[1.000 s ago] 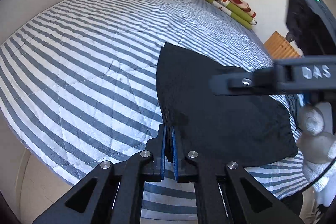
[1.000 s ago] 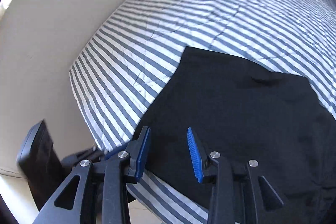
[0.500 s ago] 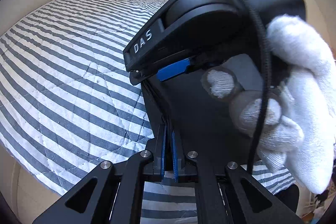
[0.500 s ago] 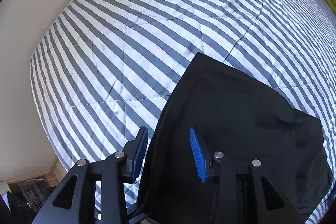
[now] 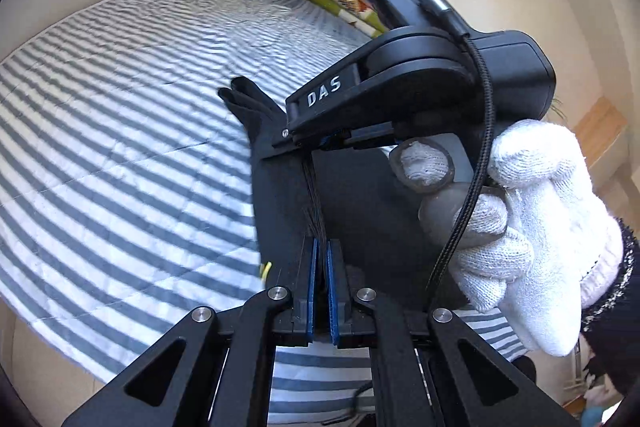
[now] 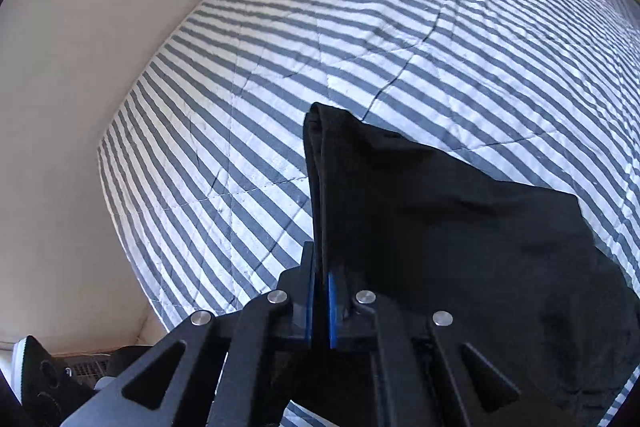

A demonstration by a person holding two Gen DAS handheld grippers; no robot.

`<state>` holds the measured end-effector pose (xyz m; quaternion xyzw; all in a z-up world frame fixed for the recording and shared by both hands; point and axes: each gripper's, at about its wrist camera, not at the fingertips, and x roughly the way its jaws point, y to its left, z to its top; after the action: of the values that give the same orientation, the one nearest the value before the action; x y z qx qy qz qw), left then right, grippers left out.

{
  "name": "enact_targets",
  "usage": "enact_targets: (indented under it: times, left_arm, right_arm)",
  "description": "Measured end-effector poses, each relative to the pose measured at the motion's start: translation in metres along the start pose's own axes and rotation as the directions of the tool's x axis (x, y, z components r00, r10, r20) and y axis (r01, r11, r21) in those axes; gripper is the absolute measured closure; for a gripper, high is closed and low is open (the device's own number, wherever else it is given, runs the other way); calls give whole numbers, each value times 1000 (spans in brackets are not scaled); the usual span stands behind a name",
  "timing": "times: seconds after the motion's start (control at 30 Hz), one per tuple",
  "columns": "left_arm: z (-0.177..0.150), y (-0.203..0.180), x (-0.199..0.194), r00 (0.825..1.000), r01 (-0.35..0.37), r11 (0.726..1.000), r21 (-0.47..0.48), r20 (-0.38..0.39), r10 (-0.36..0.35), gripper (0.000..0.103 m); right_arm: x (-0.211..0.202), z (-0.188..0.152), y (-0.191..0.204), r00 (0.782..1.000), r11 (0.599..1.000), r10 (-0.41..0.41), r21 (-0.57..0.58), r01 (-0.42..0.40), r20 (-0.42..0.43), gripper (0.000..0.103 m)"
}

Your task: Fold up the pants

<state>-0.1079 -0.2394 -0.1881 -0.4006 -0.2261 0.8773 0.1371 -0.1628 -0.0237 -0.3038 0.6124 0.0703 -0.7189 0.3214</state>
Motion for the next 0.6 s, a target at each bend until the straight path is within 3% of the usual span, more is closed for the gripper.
enact_targets:
  times: [0.13, 0.33, 0.6]
  left_arm:
    - [5, -49, 17, 999, 45, 997, 69, -16, -44, 99]
    - [1, -137, 64, 991, 113, 978, 178, -98, -97, 99]
    - [-47, -261, 154, 955, 193, 918, 346, -283, -94, 99]
  right_arm:
    - [-44, -18, -42, 997, 998, 28, 54, -32, 77, 99]
    - [-109, -58, -144, 982, 976, 59, 195, -94, 177, 99]
    - [-134, -155, -292, 944, 876, 87, 427, -225, 319, 99]
